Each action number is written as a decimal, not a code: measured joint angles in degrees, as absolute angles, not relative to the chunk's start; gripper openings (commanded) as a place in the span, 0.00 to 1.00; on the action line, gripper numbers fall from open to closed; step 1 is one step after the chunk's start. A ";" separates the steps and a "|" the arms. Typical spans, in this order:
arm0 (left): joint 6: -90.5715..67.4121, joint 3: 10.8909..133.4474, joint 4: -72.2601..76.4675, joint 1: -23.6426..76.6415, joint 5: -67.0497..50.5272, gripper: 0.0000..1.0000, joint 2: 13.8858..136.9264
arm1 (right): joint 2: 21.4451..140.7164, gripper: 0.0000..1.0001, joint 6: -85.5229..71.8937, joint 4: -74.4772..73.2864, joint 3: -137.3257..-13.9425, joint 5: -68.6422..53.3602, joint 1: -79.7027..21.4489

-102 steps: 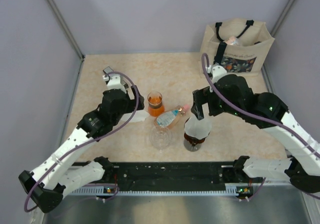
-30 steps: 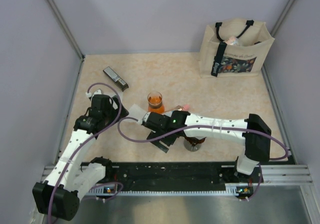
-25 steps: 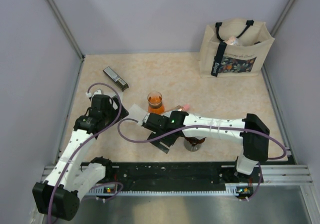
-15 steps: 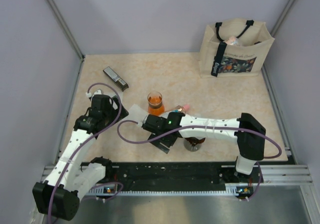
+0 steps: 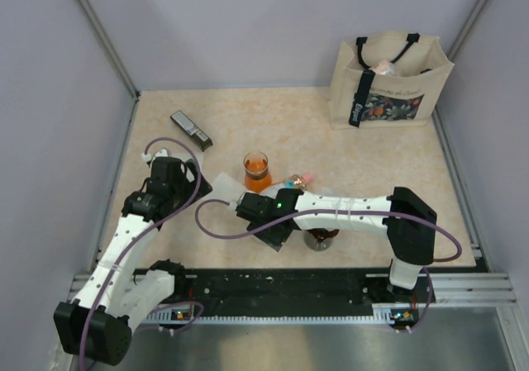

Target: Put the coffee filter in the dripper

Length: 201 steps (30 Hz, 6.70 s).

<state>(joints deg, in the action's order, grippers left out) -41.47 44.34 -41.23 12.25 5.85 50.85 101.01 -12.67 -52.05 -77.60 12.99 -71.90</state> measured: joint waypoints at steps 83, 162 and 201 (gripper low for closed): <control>-46.33 42.28 -40.18 10.15 16.45 0.99 48.23 | 113.16 0.05 -5.52 -66.46 -118.93 12.56 -53.45; -45.45 51.72 -33.61 10.57 3.31 0.89 82.13 | 53.17 0.99 -12.25 -17.52 -56.55 16.84 -53.45; -50.46 64.18 -40.99 14.39 13.47 0.06 101.54 | 49.76 0.99 -12.64 -17.69 -54.63 22.72 -53.45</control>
